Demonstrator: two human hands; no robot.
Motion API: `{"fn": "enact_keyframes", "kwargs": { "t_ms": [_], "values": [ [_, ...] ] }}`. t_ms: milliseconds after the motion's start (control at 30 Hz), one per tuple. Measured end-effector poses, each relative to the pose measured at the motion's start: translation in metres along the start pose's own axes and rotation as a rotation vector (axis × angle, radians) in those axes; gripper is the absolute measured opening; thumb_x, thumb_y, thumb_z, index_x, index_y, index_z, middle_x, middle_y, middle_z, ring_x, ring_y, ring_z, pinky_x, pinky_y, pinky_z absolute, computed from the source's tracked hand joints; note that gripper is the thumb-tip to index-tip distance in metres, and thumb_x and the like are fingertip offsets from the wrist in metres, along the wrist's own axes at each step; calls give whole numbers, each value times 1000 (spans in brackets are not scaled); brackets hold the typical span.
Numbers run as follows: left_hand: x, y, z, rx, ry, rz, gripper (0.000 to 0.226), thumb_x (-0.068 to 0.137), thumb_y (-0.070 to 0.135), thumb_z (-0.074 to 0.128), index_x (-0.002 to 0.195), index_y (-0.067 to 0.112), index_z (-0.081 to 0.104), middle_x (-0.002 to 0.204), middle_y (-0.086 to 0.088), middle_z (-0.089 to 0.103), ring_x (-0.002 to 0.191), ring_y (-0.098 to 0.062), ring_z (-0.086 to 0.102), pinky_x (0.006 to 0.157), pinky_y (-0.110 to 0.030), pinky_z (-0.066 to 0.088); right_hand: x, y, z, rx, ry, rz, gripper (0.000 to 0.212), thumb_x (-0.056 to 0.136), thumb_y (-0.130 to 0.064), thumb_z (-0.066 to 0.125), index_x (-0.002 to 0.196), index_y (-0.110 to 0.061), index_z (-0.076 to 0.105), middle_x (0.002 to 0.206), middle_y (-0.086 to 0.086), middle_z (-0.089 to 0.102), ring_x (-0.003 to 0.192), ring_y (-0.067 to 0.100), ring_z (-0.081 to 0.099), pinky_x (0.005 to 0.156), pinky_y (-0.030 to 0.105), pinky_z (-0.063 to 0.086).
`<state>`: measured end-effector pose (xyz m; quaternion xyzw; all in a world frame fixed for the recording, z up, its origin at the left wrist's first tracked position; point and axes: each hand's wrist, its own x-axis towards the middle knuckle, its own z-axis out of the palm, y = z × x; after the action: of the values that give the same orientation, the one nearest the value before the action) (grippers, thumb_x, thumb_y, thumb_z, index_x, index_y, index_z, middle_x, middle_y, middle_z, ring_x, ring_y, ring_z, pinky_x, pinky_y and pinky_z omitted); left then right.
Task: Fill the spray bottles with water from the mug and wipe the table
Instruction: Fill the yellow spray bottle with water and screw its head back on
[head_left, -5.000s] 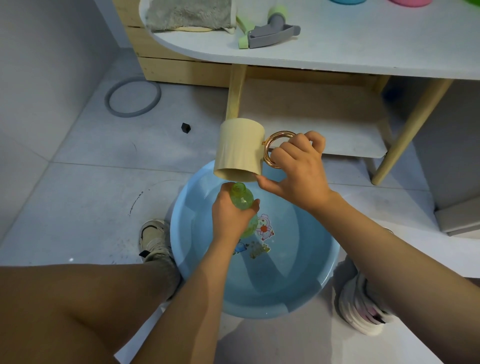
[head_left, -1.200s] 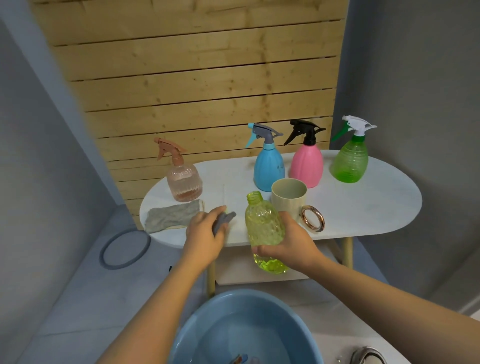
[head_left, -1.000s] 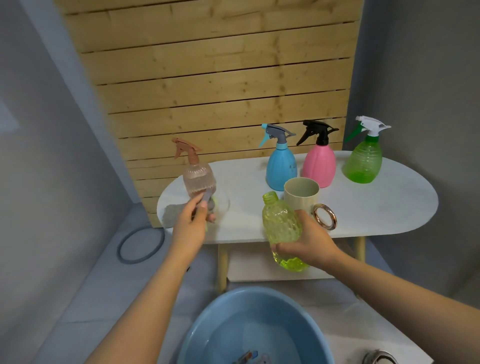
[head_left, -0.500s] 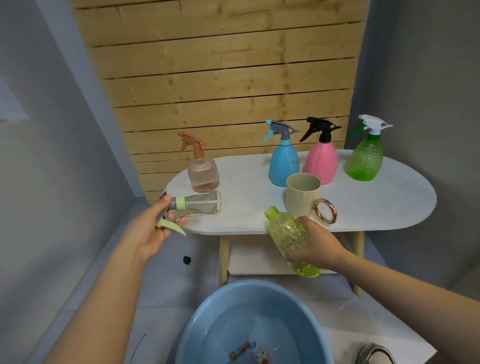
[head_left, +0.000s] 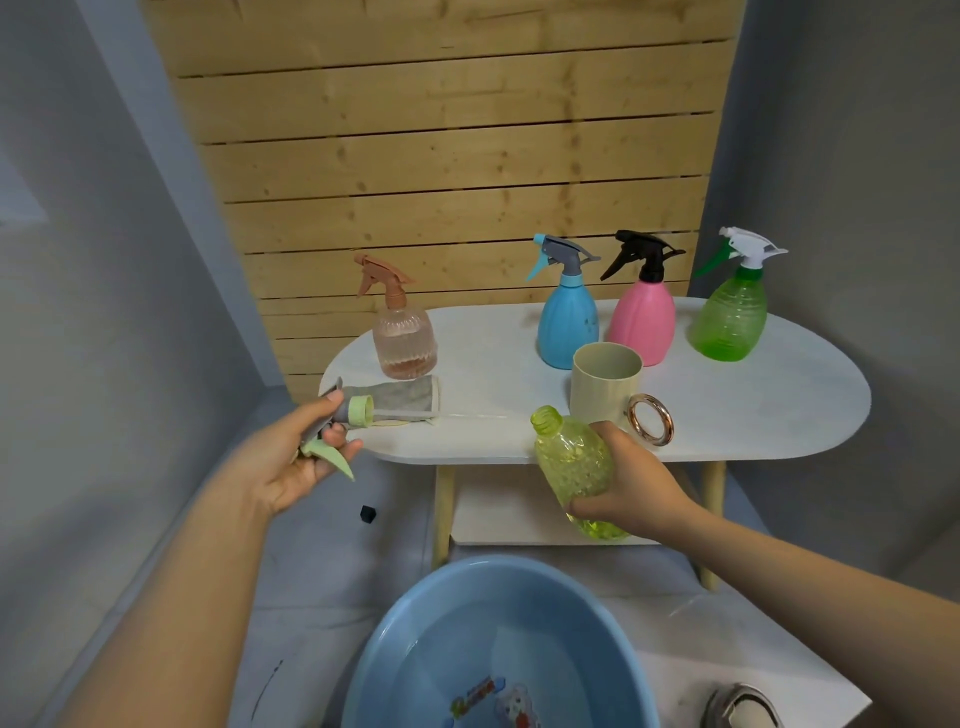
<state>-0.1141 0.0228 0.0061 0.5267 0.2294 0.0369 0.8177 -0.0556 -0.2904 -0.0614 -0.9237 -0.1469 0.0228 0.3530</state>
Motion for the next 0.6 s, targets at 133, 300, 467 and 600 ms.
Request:
{"fn": "enact_keyframes", "kwargs": {
  "t_ms": [133,300,467,600],
  "values": [
    [2,0,-2,7,-19,-17,10,90,18,59,87,10,62,54,1,45,40,-3,45,51,-23,55,0,1,2,2,6,-9,76,59,-25,82,124,-19,43,110,-2,56,94,16,53,75,29,48],
    [1,2,-1,51,-30,-48,13,91,18,59,99,8,61,56,0,45,39,-3,45,52,-24,56,-1,0,1,3,25,-41,75,59,-23,82,123,-18,45,107,-4,53,93,15,51,74,28,45],
    [-4,0,9,201,-32,-19,14,89,16,61,97,4,62,56,-1,48,39,-4,46,53,-26,57,-2,1,0,-31,47,-99,76,58,-23,82,124,-18,46,109,-5,50,96,13,47,79,29,44],
    [-11,-3,24,346,-61,65,24,88,17,64,102,-2,63,63,-3,47,43,-6,48,54,-26,56,-2,1,2,-69,41,-142,78,58,-25,81,128,-19,45,119,-2,52,107,17,48,80,25,39]
  ]
}}
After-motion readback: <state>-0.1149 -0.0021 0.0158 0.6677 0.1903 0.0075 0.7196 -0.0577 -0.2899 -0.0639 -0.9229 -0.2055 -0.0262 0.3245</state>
